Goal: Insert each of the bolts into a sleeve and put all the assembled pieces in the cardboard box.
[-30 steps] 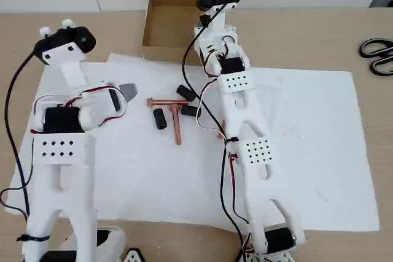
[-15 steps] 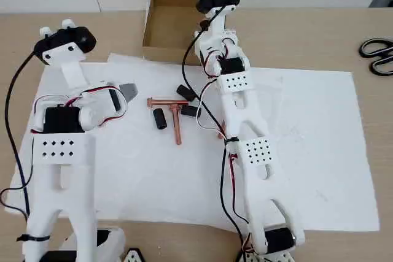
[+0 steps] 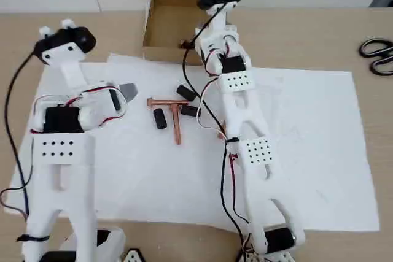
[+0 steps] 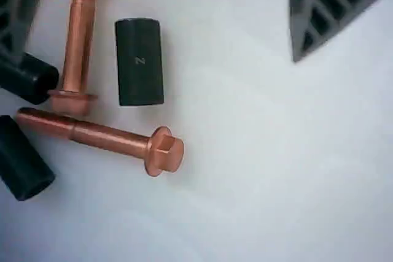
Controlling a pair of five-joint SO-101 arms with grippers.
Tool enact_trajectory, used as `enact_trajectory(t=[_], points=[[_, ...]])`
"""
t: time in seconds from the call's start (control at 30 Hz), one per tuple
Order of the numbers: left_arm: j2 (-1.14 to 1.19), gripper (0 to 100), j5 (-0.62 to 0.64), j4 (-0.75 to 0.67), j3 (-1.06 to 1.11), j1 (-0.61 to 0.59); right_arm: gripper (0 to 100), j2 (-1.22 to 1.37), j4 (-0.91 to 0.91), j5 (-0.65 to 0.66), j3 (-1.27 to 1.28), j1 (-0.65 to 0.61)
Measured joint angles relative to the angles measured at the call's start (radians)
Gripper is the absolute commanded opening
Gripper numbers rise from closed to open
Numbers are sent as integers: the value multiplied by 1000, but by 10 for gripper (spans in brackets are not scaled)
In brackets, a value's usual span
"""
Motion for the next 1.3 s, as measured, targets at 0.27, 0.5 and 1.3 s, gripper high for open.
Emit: enact_trajectory(t=[0.27, 0.5, 1.3], points=[[0, 267, 0, 0, 0, 0, 232, -6, 84, 0, -104, -2], [0, 267, 0, 0, 0, 0, 232, -164, 278, 0, -104, -2], [0, 267, -163, 0, 118, 121, 231, -572, 1057, 0, 97, -15]])
